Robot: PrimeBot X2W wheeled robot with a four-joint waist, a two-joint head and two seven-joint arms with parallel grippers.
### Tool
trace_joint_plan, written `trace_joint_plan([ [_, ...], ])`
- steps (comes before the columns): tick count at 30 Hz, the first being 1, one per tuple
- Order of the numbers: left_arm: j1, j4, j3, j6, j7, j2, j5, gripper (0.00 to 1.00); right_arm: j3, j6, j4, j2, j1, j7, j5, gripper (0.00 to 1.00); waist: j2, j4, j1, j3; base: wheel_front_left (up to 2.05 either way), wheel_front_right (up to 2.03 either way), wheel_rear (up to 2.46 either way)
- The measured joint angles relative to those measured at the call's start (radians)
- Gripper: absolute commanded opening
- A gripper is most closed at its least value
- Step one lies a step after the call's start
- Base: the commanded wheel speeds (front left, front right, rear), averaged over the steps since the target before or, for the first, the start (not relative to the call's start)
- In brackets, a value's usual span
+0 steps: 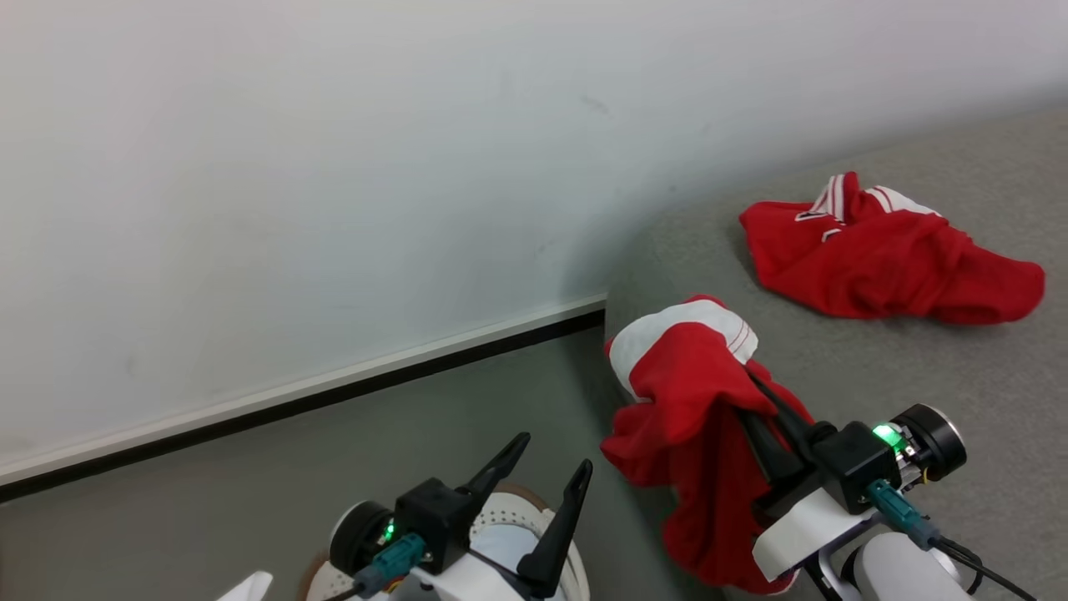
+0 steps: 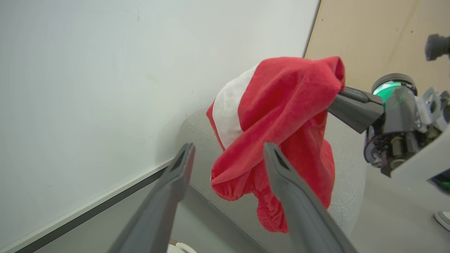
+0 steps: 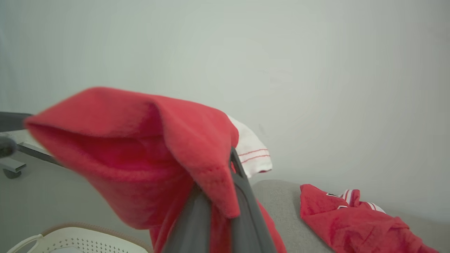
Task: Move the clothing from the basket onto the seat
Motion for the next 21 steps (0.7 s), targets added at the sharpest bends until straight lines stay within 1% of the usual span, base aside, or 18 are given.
trace_joint_plan([
  [4, -0.005, 0.01, -0.004, 0.0, -0.007, 0.0, 0.001, 1.0, -0.019, 0.0, -0.026, -0.004, 0.015, 0.008, 0.0, 0.0, 0.0, -0.035, 0.0, 0.011, 0.0, 0.0, 0.0],
  [8, -0.01, 0.019, -0.006, 0.0, -0.01, 0.0, 0.002, 1.0, -0.03, 0.0, -0.043, -0.005, 0.026, 0.015, 0.0, 0.0, 0.0, -0.054, 0.0, 0.02, 0.0, 0.0, 0.0],
  [16, -0.02, 0.021, -0.016, 0.0, -0.01, 0.001, 0.002, 1.0, -0.049, 0.0, -0.061, 0.003, 0.033, 0.021, 0.009, 0.0, 0.0, -0.064, 0.0, 0.042, 0.0, 0.0, 0.0],
  [21, -0.053, 0.007, -0.016, -0.002, 0.0, 0.013, 0.012, 1.0, -0.106, 0.0, -0.065, -0.004, 0.006, 0.025, 0.05, 0.0, 0.0, -0.058, 0.0, 0.079, 0.0, 0.0, 0.0],
])
